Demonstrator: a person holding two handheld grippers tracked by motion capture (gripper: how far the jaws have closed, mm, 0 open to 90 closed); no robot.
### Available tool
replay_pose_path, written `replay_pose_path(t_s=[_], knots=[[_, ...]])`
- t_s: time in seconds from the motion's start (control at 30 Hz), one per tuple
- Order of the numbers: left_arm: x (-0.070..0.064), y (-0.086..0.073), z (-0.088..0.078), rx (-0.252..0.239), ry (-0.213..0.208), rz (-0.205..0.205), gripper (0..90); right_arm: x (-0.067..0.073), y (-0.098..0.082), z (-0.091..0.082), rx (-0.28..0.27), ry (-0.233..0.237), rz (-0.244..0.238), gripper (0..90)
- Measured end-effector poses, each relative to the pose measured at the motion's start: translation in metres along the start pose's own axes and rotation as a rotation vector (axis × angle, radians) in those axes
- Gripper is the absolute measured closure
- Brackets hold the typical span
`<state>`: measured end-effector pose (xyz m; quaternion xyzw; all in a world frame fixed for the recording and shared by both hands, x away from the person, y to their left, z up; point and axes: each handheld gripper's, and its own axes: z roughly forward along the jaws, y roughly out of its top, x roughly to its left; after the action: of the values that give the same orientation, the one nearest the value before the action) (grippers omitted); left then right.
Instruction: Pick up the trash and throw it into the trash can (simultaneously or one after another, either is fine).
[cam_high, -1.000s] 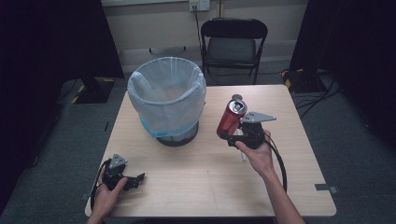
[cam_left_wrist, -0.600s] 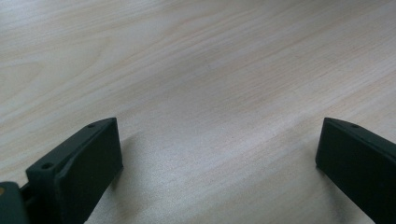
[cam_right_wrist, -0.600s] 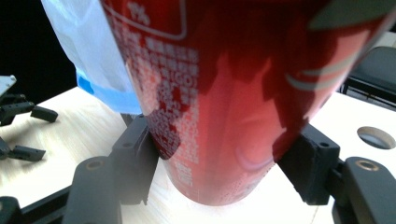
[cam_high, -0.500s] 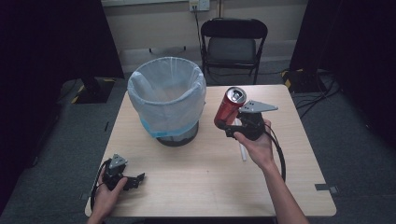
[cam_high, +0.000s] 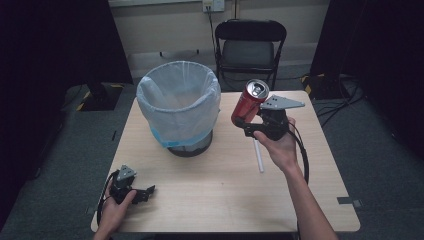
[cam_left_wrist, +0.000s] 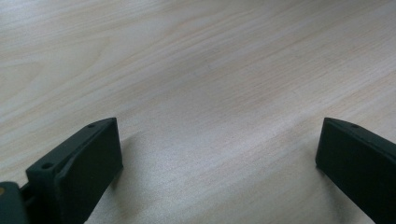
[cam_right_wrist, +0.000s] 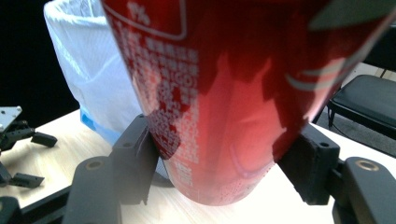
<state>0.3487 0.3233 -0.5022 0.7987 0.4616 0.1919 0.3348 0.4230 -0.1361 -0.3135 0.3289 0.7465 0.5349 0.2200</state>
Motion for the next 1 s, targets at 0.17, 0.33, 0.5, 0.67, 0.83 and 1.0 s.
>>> replay_pose_path(t_s=[0.17,0.33,0.5,0.67,0.83,1.0], knots=[[0.000,0.000,0.000,0.000,-0.001,0.000,0.0,-0.002,0.008,-0.001,-0.033,0.003,0.009,34.1],[0.000,0.000,0.000,0.000,0.000,0.000,0.0,-0.003,0.017,-0.003,-0.058,0.001,0.015,34.1],[0.000,0.000,0.000,0.000,0.001,0.000,0.0,-0.003,0.028,-0.004,-0.086,0.006,0.015,34.2],[0.000,0.000,0.000,0.000,0.000,0.000,0.0,-0.002,0.035,-0.005,-0.117,0.019,0.023,34.2],[0.000,0.000,0.000,0.001,0.001,0.000,0.0,-0.003,0.043,-0.006,-0.146,0.015,0.025,34.3],[0.000,0.000,0.000,0.000,0.000,0.000,0.0,-0.002,0.054,-0.007,-0.175,0.033,0.020,34.3]])
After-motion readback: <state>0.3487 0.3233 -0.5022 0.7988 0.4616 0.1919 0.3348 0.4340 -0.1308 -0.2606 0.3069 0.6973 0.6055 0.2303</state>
